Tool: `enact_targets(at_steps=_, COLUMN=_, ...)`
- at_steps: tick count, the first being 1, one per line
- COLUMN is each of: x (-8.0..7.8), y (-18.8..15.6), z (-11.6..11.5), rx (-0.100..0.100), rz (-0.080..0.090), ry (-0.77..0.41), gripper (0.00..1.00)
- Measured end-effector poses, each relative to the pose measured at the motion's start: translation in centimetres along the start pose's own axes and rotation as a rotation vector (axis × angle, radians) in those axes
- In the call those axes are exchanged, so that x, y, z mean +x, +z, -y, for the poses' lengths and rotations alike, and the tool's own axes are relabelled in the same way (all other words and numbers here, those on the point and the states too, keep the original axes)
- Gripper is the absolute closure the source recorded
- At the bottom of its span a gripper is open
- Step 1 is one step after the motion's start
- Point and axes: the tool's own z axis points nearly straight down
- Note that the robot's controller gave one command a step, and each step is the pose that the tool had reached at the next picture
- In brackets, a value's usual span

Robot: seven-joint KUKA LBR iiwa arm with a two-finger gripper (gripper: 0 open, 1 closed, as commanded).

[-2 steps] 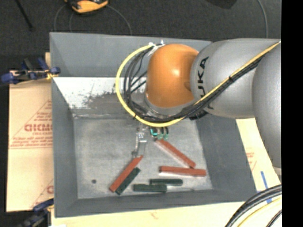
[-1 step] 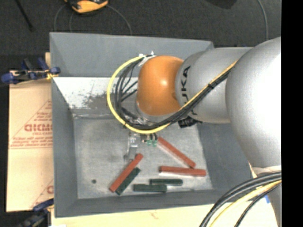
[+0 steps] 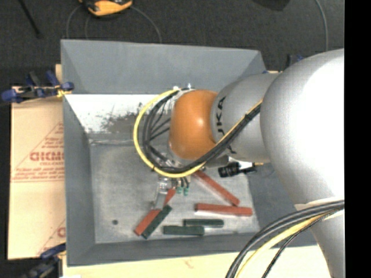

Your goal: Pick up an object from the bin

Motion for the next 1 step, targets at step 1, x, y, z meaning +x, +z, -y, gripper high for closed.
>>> enact_targets(at_steps=1, x=-0.90, y=0.46, z=0.10, rx=0.002, rz=-0.007, ry=-0.152, gripper=0.00)
